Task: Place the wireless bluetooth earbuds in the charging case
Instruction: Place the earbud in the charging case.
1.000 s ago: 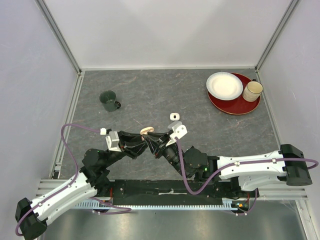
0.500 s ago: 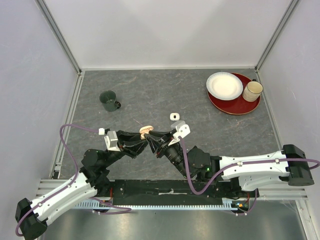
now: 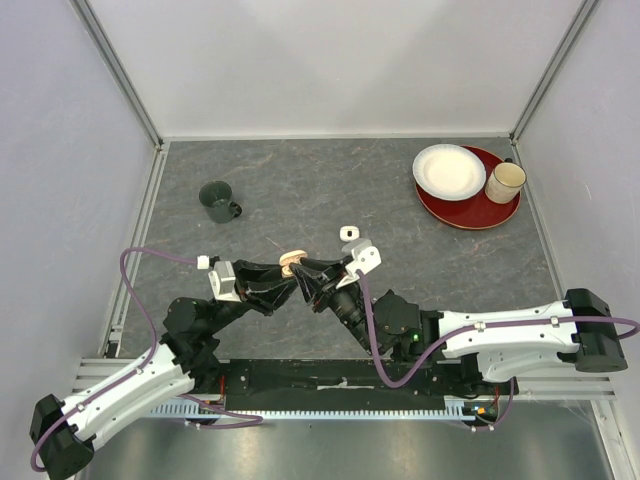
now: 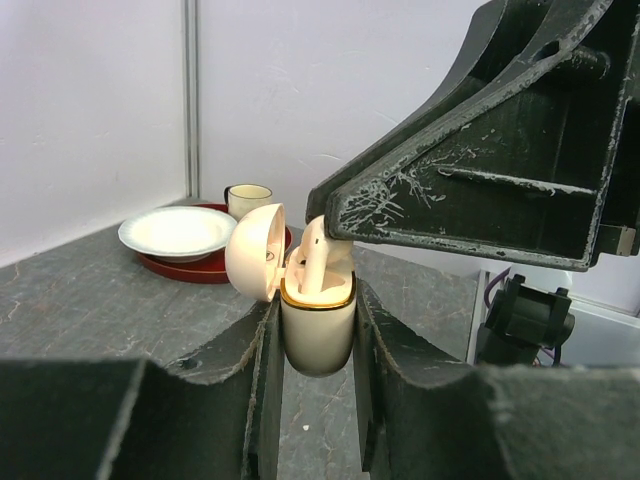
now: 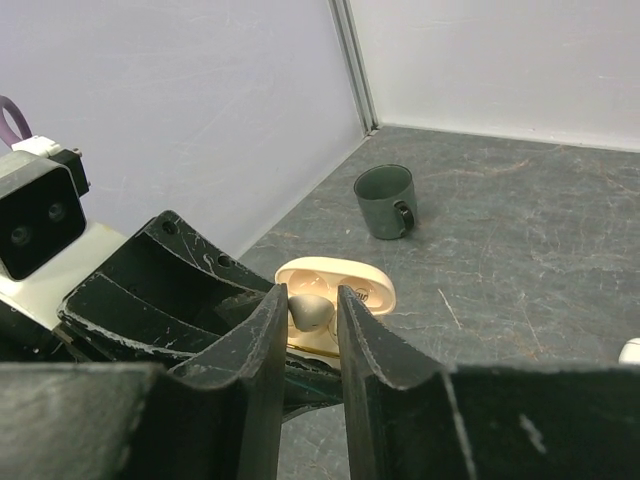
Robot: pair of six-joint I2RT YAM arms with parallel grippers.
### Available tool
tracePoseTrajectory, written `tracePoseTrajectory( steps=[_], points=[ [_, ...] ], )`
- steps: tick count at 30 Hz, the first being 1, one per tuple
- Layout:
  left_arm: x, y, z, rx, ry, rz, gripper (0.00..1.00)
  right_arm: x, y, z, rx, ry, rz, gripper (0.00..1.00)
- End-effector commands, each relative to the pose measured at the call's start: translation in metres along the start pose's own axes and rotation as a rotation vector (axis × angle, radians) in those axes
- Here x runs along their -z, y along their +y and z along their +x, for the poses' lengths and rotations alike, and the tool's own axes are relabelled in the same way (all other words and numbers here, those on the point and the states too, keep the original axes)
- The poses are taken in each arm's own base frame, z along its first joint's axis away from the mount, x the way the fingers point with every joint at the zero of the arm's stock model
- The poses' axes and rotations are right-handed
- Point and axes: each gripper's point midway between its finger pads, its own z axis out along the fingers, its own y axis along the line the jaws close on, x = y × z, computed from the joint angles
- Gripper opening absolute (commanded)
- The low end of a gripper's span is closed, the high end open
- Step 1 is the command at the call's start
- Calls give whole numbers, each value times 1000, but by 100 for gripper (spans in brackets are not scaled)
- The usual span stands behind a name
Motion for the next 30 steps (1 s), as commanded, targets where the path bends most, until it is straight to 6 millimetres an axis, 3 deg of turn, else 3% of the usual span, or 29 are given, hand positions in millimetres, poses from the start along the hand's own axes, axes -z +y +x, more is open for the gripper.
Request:
tracePoseTrajectory(
  steps=[1,19,30],
  points=[
    [-9,-11,-44,-38,-126,49,2,-6,5,-11,14,-6,4,31],
    [-8,-8,-41,-32,-123,33,2,-9,24,3,54,56,-78,22],
    [-7,-7,-38,-28,-114,26,2,-9,33,10,92,86,-130,22]
  ],
)
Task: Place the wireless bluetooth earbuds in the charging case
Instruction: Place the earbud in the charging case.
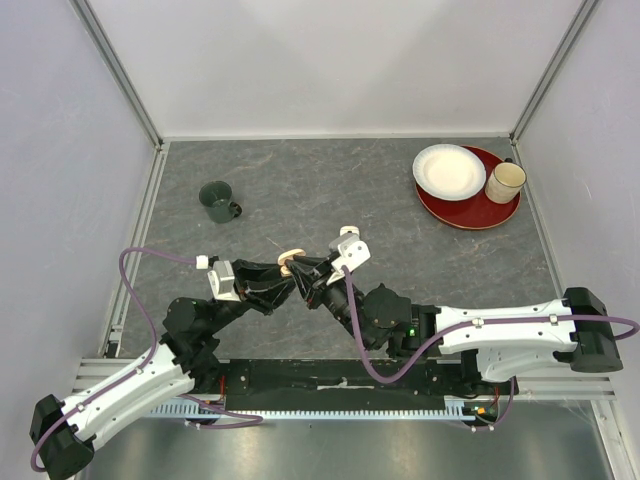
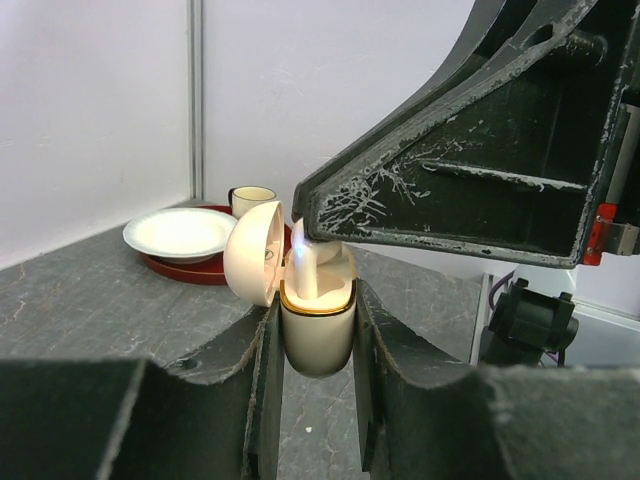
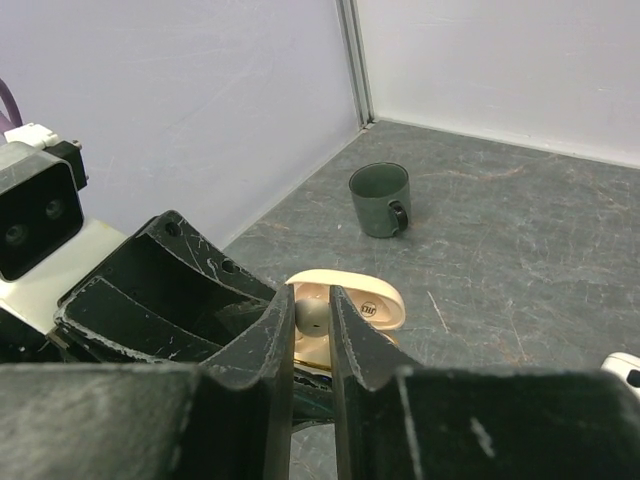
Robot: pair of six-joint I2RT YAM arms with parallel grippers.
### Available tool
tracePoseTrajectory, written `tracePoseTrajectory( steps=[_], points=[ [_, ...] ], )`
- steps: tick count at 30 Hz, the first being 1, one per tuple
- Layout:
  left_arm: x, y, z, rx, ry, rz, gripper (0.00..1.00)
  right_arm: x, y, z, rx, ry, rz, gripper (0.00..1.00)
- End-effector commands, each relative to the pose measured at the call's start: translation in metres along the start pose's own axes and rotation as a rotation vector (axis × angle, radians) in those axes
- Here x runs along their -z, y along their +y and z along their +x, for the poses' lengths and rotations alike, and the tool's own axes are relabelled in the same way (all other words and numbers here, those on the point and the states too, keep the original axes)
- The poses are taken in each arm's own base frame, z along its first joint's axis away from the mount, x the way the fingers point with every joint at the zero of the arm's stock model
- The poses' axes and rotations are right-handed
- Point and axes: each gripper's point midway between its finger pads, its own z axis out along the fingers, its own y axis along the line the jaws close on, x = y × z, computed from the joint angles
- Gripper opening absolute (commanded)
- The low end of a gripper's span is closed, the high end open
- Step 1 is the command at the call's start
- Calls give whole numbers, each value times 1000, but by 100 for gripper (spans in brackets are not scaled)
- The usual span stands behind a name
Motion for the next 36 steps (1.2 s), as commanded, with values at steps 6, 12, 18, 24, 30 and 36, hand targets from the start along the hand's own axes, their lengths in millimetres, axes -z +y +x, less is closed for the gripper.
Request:
tracePoseTrajectory(
  steps=[6,12,18,24,30,36],
  points=[
    [-7,-7,-35,-29,-102,28,2,0,22,12,35,54,-99,23],
    [-8,-8,-36,-28,-100,31,2,0,19,12,33,54,-81,27],
    [-7,-8,-36,-27,-99,29,2,1,16,2,17,28,-67,36],
    [-6,-7,-31,-22,-83,26,2,7,24,-45,-35,-60,-130,48],
    [-4,-6,-30,-22,-81,20,2,20,9,-87,-107,-150,-104,55],
    [-4,-6,-32,-16,-89,20,2,27,-27,-94,-166,-139,68,83]
  ],
)
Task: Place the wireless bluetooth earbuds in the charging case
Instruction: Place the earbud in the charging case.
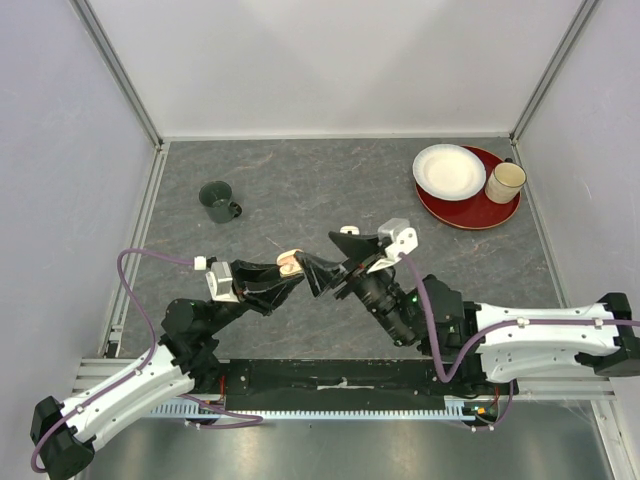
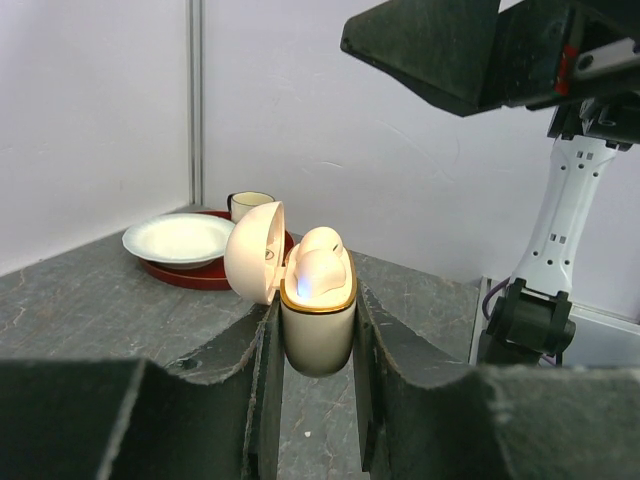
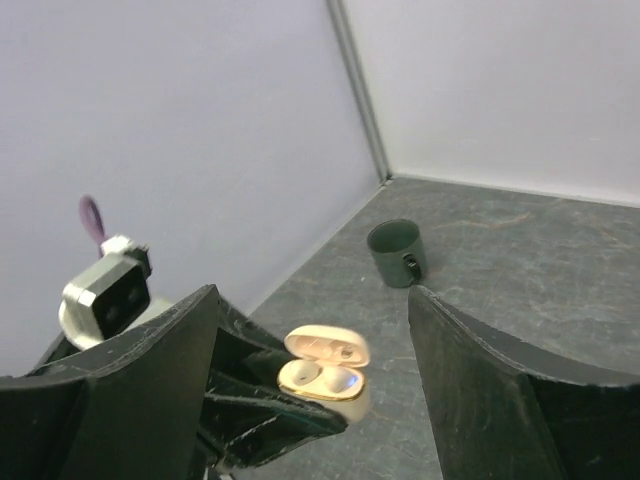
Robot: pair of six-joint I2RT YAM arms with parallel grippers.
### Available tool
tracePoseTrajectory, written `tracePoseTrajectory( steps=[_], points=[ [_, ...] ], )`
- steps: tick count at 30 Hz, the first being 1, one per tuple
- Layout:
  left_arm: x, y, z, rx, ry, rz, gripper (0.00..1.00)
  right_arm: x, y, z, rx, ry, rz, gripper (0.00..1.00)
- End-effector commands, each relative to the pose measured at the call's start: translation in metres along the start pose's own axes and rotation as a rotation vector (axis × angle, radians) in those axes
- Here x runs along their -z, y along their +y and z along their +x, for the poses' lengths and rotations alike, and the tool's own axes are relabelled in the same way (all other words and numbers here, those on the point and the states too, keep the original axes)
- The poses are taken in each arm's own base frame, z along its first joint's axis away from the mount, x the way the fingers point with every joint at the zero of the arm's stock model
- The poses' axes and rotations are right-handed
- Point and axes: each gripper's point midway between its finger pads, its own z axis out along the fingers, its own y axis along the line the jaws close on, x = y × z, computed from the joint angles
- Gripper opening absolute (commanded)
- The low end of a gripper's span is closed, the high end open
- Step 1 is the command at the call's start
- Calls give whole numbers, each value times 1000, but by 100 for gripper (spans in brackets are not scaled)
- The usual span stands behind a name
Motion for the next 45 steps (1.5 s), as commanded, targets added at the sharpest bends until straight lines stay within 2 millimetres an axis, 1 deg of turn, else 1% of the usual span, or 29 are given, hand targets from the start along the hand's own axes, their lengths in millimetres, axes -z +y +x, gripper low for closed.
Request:
tracePoseTrajectory(
  steps=[1,3,4,5,6,7,8,9,10,11,12,13,14,15,17,18,20,21,23,24,25,26,30,31,33,34,35,37,45],
  points=[
    [-6,-6,-30,-15,-83,22,2,5,-28,-25,-55,-30,165,84],
    [-6,-7,-31,-12,-87,25,2,7,-37,-19,-36,4,204,86],
    [-6,-8,-32,-12,-89,28,2,7,-39,-18,-64,15,219,87],
    [-6,-9,-32,-12,-86,35,2,4,-38,-23,-76,22,213,89],
    [-6,-11,-32,-11,-87,45,2,2,-46,-12,-34,70,235,90],
    [-6,-12,-32,-11,-84,51,2,1,-48,-10,-56,87,244,90],
    [-6,-14,-31,-7,-81,61,2,-3,-43,-12,-68,106,212,91],
    [-6,-15,-30,-6,-77,68,2,-7,-55,-2,-40,147,235,92],
    [-6,-16,-31,-5,-75,74,2,-11,-57,-1,-84,158,232,92],
    [-6,-18,-29,-3,-69,86,2,-14,-49,2,-128,194,169,93],
    [-6,-18,-28,0,-68,85,2,-20,-65,2,-146,204,189,94],
    [-6,-19,-28,1,-65,91,2,-24,-65,6,-176,228,157,95],
    [-6,-20,-29,0,-67,96,2,-30,-64,3,-247,241,138,97],
    [-6,-20,-29,-1,-67,97,2,-34,-70,17,-264,324,106,98],
    [-6,-21,-28,-10,-53,103,2,-42,-69,17,-304,365,70,98],
    [-6,-22,-30,-14,-54,107,2,-44,-68,24,-308,407,33,98],
    [-6,-22,-30,-21,-48,108,2,-45,-67,25,-298,421,6,98],
    [-7,-22,-31,-22,-51,107,2,-47,-68,20,-296,398,0,98],
    [-7,-23,-31,-22,-49,111,2,-48,-77,15,-341,360,55,98],
    [-7,-23,-31,-21,-47,111,2,-51,-88,12,-378,349,81,98],
    [-7,-23,-31,-21,-47,114,2,-50,-84,14,-410,380,45,98],
    [-7,-24,-31,-22,-45,118,2,-52,-86,13,-431,383,43,98],
    [-8,-27,-29,-20,-34,139,2,-56,-104,30,-466,426,98,98],
    [-8,-27,-29,-23,-32,140,2,-57,-105,32,-465,436,103,98],
    [-8,-28,-27,-24,-29,144,2,-57,-103,48,-452,503,92,98],
    [-8,-28,-26,-28,-27,147,2,-58,-101,47,-444,517,79,98],
    [-8,-28,-26,-30,-23,151,2,-57,-99,57,-445,556,70,98],
    [-9,-29,-25,-35,-18,155,2,-54,-97,64,-441,588,55,98],
    [-13,-27,-17,-31,5,157,2,-40,-86,71,-413,646,-34,98]
  ],
)
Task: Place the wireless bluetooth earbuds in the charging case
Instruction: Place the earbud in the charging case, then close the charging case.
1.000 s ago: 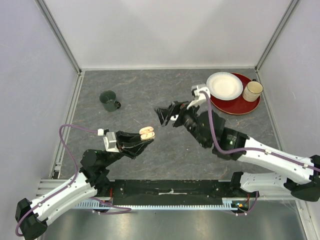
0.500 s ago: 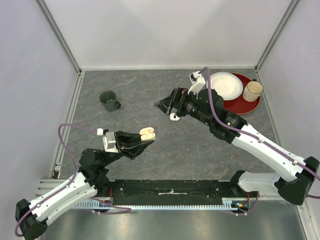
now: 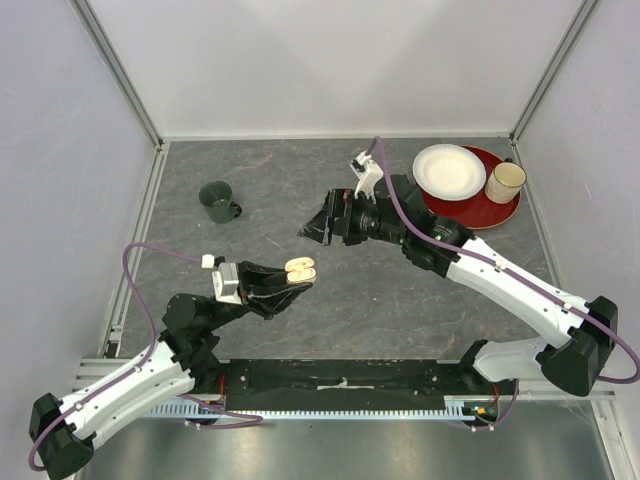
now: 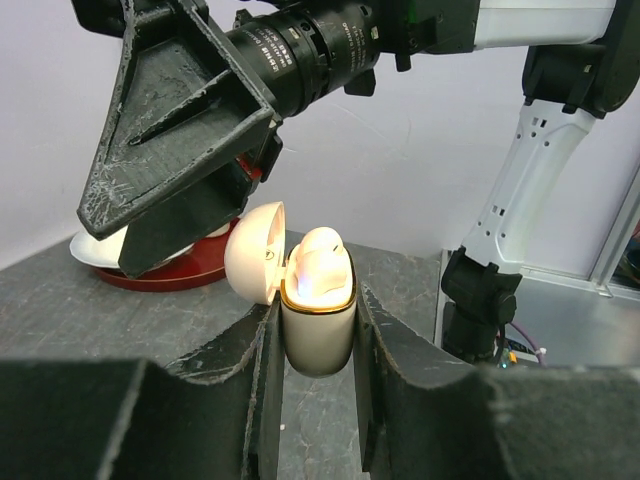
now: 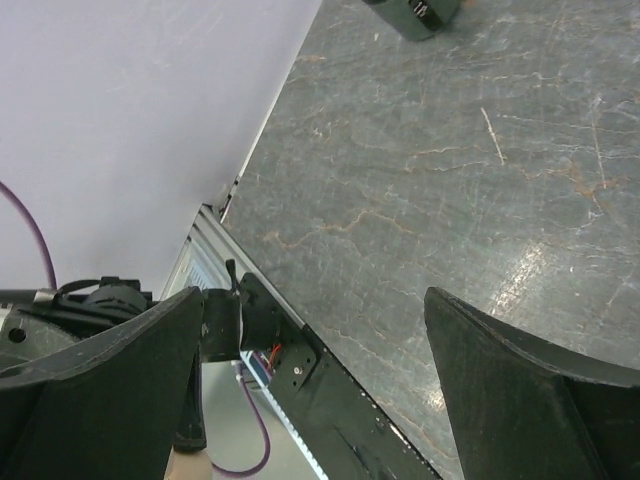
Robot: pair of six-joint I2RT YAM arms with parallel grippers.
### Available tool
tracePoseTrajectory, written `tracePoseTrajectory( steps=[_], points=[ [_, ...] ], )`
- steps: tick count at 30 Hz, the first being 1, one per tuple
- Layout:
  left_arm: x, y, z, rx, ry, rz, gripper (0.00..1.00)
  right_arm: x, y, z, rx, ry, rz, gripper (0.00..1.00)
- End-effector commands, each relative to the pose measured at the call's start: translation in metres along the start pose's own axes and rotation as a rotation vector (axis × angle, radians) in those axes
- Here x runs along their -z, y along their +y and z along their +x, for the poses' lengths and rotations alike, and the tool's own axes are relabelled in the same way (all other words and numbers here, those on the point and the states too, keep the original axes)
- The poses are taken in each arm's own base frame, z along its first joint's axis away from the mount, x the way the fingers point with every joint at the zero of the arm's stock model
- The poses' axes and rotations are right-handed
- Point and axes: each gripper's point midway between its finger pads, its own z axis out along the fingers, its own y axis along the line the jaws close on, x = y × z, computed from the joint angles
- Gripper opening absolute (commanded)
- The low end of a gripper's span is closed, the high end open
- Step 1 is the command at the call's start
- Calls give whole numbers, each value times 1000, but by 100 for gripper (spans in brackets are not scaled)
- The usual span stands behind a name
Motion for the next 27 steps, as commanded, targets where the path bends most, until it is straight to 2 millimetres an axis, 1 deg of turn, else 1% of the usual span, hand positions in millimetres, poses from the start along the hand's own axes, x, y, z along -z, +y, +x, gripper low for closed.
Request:
tracePoseTrajectory(
  steps=[1,7,10,16,21,27],
  points=[
    [-8,-4,-18,-36,-38,31,2,13,21,2,49,29,-95,98],
    [-12,-3,-15,-10,-35,32,2,11,14,16,55,78,-91,98],
    [-13,-2,-15,-14,-35,31,2,13,13,17,57,79,-90,98],
    [-15,2,-15,-18,-36,14,2,15,10,31,76,127,-91,98],
    [-16,4,-14,-13,-38,2,2,21,8,35,91,134,-92,98],
    [-17,8,-13,-6,-38,-16,2,23,6,38,94,137,-86,98]
  ],
)
